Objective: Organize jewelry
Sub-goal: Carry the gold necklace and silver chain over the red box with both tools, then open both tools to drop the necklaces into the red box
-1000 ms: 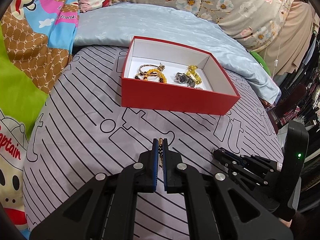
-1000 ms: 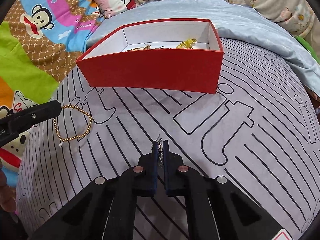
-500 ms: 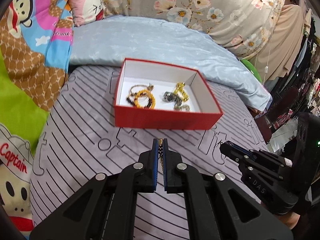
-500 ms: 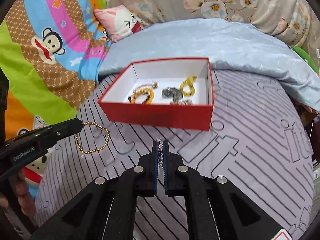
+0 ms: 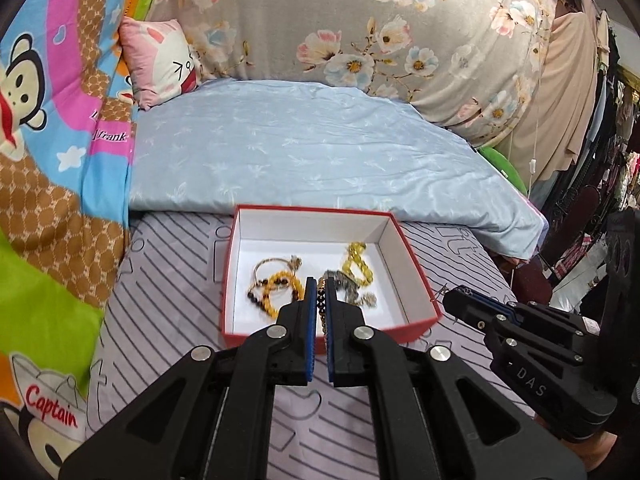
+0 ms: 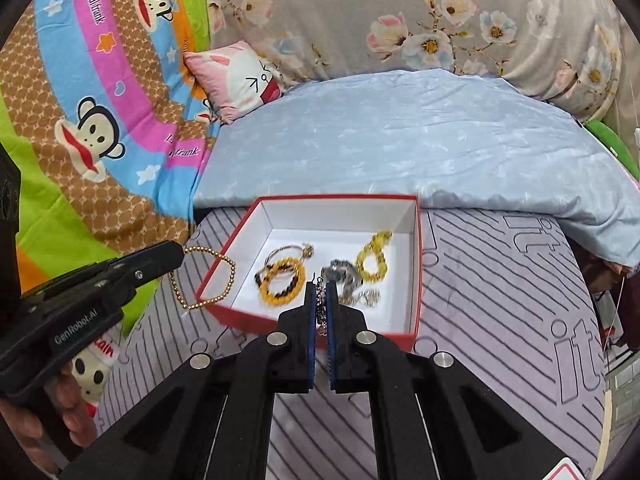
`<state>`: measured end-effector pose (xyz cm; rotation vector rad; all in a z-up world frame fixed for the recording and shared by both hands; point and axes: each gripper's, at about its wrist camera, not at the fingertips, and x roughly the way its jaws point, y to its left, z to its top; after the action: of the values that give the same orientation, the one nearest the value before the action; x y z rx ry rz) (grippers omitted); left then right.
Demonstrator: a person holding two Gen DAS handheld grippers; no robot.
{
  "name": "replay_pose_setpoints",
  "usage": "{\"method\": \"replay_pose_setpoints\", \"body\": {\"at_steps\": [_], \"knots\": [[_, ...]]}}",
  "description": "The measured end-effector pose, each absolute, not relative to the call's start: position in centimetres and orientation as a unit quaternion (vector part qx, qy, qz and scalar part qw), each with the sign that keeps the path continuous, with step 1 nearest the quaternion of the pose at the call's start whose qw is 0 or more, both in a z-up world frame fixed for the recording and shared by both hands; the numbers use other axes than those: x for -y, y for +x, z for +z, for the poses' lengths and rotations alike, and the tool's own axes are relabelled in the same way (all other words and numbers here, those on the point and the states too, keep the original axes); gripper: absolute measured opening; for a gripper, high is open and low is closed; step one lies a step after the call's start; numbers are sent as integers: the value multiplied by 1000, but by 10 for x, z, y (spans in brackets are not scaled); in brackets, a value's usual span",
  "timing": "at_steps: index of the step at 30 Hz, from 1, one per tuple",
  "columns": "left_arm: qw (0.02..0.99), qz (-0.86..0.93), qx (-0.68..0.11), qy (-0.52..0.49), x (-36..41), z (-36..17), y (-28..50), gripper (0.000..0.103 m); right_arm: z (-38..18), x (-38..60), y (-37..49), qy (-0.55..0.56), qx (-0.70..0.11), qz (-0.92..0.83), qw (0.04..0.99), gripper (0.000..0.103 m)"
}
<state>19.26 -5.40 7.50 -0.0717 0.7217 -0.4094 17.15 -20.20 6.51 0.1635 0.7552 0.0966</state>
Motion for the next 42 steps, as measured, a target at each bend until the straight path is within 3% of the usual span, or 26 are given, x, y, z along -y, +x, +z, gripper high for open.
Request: {"method": "replay_pose_setpoints", "body": {"at_steps": [15, 33, 37, 42], "knots": [[904, -182, -387, -18, 87, 24, 262, 3, 23, 211, 243, 85, -399, 34, 912, 4], [897, -167, -409, -4, 96, -8, 285, 4, -7, 209, 264, 81, -422, 22, 903, 9], [899, -166, -405, -5, 95, -5, 285, 13, -6, 207, 264, 79, -421, 22, 903, 10], [904, -156, -398, -2, 94, -1, 282, 27, 0, 204, 262, 75, -414, 18, 907, 24]]}}
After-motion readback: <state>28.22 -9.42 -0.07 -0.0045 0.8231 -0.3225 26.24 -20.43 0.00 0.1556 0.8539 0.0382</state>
